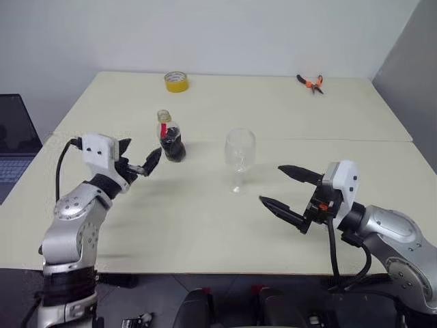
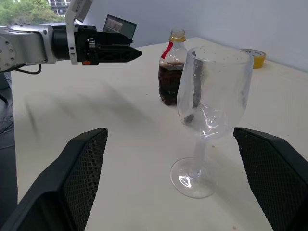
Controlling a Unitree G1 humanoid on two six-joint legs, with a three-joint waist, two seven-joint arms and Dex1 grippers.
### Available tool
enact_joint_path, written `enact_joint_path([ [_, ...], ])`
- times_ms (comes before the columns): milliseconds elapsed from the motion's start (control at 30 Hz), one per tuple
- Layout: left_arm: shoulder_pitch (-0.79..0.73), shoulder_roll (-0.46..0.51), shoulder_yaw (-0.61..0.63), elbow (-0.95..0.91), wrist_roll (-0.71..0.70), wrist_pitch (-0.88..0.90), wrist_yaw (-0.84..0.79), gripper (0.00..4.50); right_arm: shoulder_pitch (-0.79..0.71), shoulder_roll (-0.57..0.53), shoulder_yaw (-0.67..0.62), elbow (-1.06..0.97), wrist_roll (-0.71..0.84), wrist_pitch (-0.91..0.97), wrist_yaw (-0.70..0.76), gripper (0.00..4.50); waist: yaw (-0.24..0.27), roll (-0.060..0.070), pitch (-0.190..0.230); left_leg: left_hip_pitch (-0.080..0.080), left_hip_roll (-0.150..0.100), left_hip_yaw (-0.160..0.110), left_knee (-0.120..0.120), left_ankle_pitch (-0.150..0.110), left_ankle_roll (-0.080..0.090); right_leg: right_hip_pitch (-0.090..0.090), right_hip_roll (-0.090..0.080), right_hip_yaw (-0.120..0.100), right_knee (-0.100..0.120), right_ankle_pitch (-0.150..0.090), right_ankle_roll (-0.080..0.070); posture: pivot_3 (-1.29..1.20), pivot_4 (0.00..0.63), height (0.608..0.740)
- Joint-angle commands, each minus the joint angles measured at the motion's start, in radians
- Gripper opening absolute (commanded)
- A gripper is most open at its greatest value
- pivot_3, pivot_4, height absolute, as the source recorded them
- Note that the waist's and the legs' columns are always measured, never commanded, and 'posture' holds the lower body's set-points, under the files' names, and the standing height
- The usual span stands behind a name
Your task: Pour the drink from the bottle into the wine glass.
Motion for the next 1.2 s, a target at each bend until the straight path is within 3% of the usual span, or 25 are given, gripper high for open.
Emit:
enact_joint_path([
  [33, -0.05, -0.001, -0.034, 0.057, 0.037, 0.0, 0.018, 4.5, -0.033, -0.013, -0.003, -0.019, 0.023, -0.003, -0.009, 4.47, 0.0, 0.0, 0.0, 0.0, 0.0, 0.0, 0.0, 0.0, 0.0, 0.0, 0.0, 0.0, -0.001, 0.0, 0.0, 0.0, 0.15, 0.74],
  [167, -0.118, 0.019, -0.12, 0.153, 0.113, -0.01, -0.004, 4.5, -0.055, -0.028, -0.015, -0.047, 0.067, 0.017, -0.01, 4.47, 0.001, -0.002, 0.001, -0.001, 0.0, 0.0, 0.0, 0.0, 0.0, 0.0, 0.0, 0.0, -0.001, 0.0, 0.0, 0.0, 0.15, 0.74],
  [467, -0.27, -0.008, -0.18, 0.406, 0.203, -0.111, -0.004, 4.5, -0.073, -0.063, -0.024, -0.088, 0.135, 0.042, -0.038, 4.47, 0.001, -0.003, 0.002, -0.001, 0.0, 0.0, 0.0, 0.0, 0.0, 0.0, 0.0, -0.001, -0.001, 0.0, 0.0, 0.0, 0.15, 0.74],
  [1067, -0.449, -0.1, -0.188, 0.701, 0.234, -0.266, -0.004, 4.5, -0.091, -0.096, -0.018, -0.091, 0.163, 0.039, -0.081, 4.47, 0.004, -0.005, 0.003, -0.001, 0.0, 0.0, 0.0, 0.0, 0.0, 0.0, -0.001, -0.001, -0.001, 0.0, 0.0, 0.0, 0.15, 0.74],
  [1200, -0.467, -0.105, -0.166, 0.729, 0.214, -0.28, -0.004, 3.32, -0.093, -0.091, -0.008, -0.087, 0.158, 0.034, -0.087, 4.5, 0.004, -0.005, 0.003, -0.001, 0.0, 0.0, 0.0, 0.0, 0.0, 0.0, -0.001, -0.001, -0.001, 0.0, 0.001, 0.0, 0.15, 0.74],
])
